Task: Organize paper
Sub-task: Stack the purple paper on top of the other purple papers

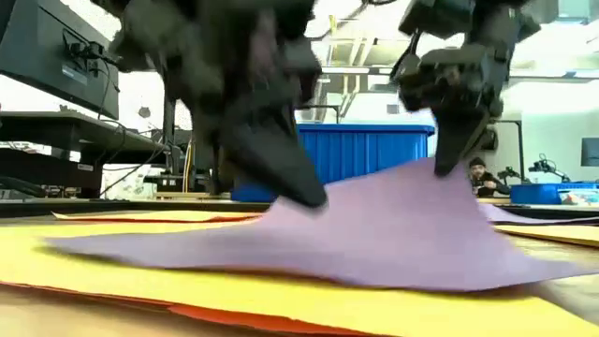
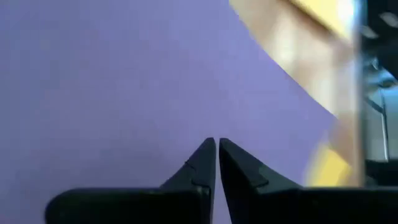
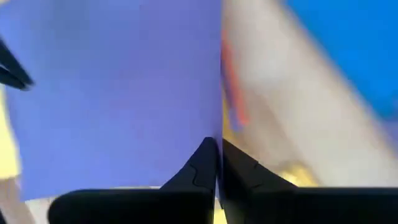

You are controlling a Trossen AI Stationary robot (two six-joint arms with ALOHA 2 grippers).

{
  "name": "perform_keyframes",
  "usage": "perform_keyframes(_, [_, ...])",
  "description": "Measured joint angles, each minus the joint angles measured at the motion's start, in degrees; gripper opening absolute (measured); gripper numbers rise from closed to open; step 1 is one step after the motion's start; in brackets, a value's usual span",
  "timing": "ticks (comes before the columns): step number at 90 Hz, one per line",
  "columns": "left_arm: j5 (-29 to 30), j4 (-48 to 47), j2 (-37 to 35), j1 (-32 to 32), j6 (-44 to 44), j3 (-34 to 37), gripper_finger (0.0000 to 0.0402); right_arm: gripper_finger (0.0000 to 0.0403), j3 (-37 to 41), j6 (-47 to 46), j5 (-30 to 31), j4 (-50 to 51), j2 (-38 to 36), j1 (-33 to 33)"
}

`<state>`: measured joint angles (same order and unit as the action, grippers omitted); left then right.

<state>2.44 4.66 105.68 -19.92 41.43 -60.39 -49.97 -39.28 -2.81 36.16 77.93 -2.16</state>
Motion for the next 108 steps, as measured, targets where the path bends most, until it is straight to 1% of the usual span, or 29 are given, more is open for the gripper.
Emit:
perform_keyframes(14, [0.13,-11.59,-7.06,0.92,-4.52,-0.04,0.0006,0.0000,-3.89,6.85,0.44,12.37,-8.04,6.78])
perform_keyframes(23, [0.11,-17.50,-11.58,1.56,-6.15,-0.06,0.0006,0.0000,-7.01,13.02,3.80,20.10,-11.91,13.17])
perform_keyframes(28, [0.11,-20.16,-13.82,1.84,-7.20,-0.06,0.0006,0.0000,-8.80,18.40,5.83,22.69,-13.12,17.73])
perform_keyframes(34, [0.18,-22.17,-15.94,2.27,-8.93,-0.06,0.0006,0.0000,-10.38,27.86,6.23,23.97,-13.43,23.85])
perform_keyframes(40, [0.35,-23.46,-17.60,2.77,-10.97,-0.06,0.0006,0.0000,-11.65,35.74,6.25,24.08,-11.89,29.73])
perform_keyframes(46, [0.35,-24.77,-18.69,3.30,-12.72,-0.10,0.0006,0.0000,-12.71,40.99,6.25,23.18,-9.30,35.50])
perform_keyframes(54, [0.33,-27.39,-19.28,4.31,-14.17,-0.10,0.0006,0.0000,-13.57,44.97,6.35,19.90,-5.61,42.85])
perform_keyframes(63, [0.35,-31.44,-19.51,6.01,-13.78,-0.10,0.0006,0.0000,-14.30,49.95,6.73,15.50,-2.02,50.53])
perform_keyframes(75, [0.43,-38.03,-20.90,8.93,-11.91,-0.10,0.0006,0.0000,-17.06,55.93,8.42,14.01,2.69,58.71])
perform_keyframes(82, [1.39,-42.10,-22.30,10.58,-12.81,-0.12,0.0006,0.0000,-18.24,59.66,9.72,15.32,4.87,61.48])
perform_keyframes(91, [3.90,-47.26,-24.25,12.30,-14.56,-0.12,0.0006,0.0000,-18.80,64.48,12.06,16.92,6.28,62.72])
perform_keyframes(102, [6.41,-53.86,-26.92,14.47,-17.32,-0.15,0.0006,0.0000,-18.80,66.80,12.93,17.21,7.51,62.10])
perform_keyframes(108, [7.34,-57.54,-28.13,15.64,-19.84,-0.15,0.0006,0.0000,-18.80,69.15,15.09,17.93,7.71,60.99])
